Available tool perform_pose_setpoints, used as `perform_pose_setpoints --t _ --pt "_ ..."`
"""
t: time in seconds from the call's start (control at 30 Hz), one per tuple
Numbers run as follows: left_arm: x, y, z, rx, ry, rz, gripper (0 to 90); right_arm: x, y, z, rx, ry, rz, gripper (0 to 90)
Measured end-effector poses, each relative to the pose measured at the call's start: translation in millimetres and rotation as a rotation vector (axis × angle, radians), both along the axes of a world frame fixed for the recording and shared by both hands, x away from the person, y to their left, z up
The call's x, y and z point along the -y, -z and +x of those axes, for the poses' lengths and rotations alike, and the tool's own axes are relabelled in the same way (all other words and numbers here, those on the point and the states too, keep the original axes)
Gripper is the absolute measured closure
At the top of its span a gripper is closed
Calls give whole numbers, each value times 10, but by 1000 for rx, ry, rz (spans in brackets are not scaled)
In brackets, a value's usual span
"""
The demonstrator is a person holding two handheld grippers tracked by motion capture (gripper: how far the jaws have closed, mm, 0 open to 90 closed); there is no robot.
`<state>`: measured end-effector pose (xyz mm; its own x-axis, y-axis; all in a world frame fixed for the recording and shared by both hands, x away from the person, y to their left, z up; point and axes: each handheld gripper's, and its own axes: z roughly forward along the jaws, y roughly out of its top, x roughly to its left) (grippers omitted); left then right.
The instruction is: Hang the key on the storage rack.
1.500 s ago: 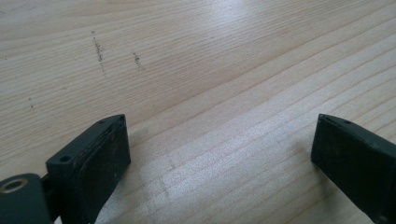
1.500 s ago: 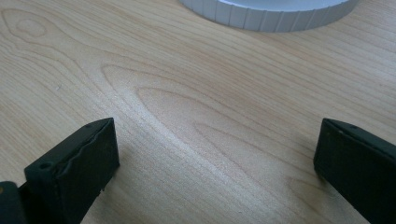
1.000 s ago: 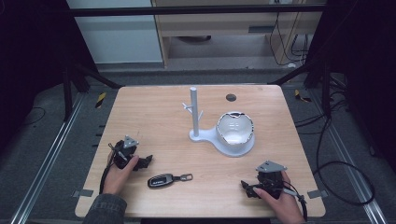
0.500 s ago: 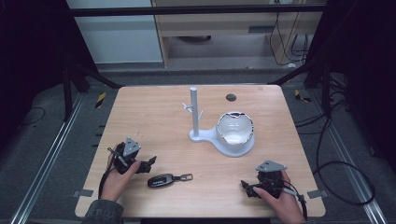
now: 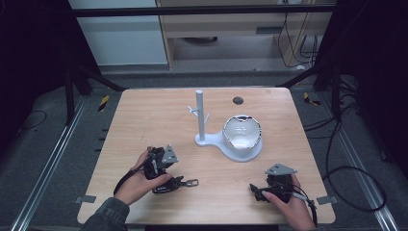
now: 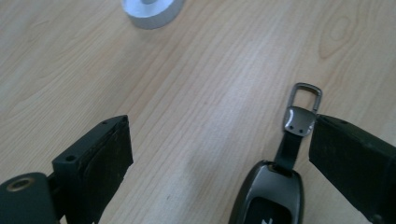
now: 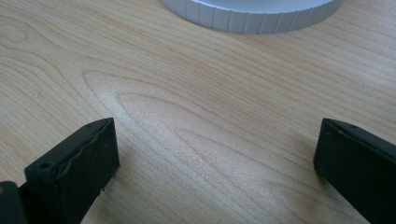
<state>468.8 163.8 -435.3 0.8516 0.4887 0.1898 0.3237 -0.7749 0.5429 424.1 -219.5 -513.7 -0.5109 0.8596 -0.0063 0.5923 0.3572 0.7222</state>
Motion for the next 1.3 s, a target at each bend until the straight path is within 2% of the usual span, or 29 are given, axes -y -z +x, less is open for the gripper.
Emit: perform_pose_setpoints --t 0.07,0.1,0.13,0.17,0.23,0.33,0.4,0.5,0.57,0.6,0.7,0.73,0.97,1.23,1.27,1.3 --pt "126 -63 5 -28 49 51 53 5 1 -4 3 -3 -2 4" --pt "126 -63 5 -28 49 51 52 5 1 -4 3 -3 -2 4" --pt "193 -108 19 -54 84 88 51 1 -8 -15 -10 1 8 4" --pt "193 -108 19 -54 84 88 51 1 -8 -15 -10 1 8 4" --pt "250 -132 26 -79 113 109 55 1 -7 -17 -9 1 9 4" --pt "339 -152 20 -99 150 157 78 1 -7 -18 -9 1 9 4" --pt "379 -144 12 -130 174 185 162 1 -6 -18 -9 1 9 4" --pt "424 -124 12 -165 194 218 224 1 -7 -18 -9 1 9 4" --pt "458 -102 12 -189 209 247 296 1 -6 -18 -9 1 9 4" --pt "477 -85 14 -198 219 273 312 1 -6 -18 -9 1 9 4" --pt "520 -24 8 -226 243 316 394 0 -7 -20 -10 2 12 4" --pt "547 27 12 -237 257 345 447 0 -7 -20 -10 2 11 4" --pt "563 137 74 -288 281 393 548 0 -7 -20 -10 2 12 4" --pt "603 208 104 -295 285 413 628 0 -7 -21 -10 3 12 4" --pt "605 215 107 -293 285 411 637 9 6 -11 10 -6 -8 4" --pt "608 220 115 -296 288 417 644 -3 -9 -24 -13 6 14 4"
